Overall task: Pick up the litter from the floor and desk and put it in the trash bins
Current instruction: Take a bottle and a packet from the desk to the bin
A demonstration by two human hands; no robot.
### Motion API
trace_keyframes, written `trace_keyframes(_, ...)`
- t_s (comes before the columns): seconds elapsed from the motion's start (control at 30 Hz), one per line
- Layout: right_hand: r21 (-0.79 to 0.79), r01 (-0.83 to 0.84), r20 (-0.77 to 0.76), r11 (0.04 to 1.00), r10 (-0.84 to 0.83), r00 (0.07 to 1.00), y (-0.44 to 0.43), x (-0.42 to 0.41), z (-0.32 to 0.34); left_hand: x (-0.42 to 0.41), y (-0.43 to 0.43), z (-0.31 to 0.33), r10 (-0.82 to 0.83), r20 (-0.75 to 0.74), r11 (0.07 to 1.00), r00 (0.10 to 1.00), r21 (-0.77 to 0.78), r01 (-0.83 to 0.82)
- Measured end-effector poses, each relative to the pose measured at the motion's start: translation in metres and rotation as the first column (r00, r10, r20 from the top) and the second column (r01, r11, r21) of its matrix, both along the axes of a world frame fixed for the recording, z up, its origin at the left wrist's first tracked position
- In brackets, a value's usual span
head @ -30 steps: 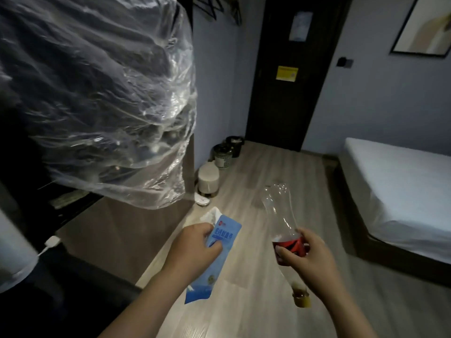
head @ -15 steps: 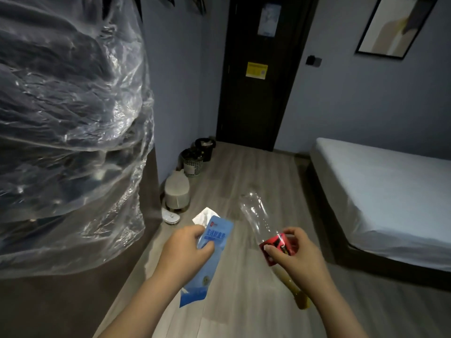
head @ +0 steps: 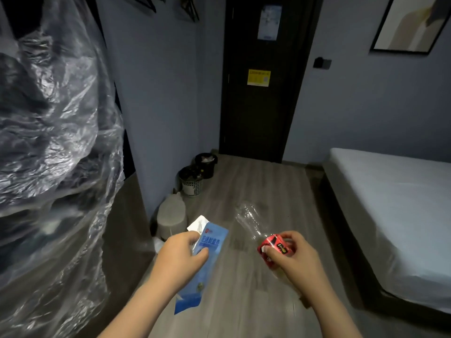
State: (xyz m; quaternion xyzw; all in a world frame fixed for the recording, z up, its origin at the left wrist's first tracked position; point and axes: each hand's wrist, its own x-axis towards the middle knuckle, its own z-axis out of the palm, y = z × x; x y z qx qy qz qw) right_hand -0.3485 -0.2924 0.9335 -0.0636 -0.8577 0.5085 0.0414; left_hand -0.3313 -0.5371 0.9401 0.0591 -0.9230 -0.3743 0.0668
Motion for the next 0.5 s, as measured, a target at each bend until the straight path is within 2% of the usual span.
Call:
trace_keyframes(0.3,0.031,-0.048,0.062,0.998,0.046,0.997,0.012,-0.145,-0.009,-0.133,-0.007,-0.007,0.054,0.01,0.996,0.999,-0.065,-0.053)
trace_keyframes(0.4,0.008,-0.049,0.085,0.999,0.048,0.995,0.003,-0.197,-0.015,-0.184,-0.017,-0.011,0.061,0.015,0.994,0.998,-0.091,-0.06)
trace_keyframes(0.5,0.054,-0.062,0.072,0.997,0.058,0.996,-0.014,-0.254,-0.017,-0.243,-0.031,-0.019,0.055,0.006,0.993,0.998,-0.109,-0.054)
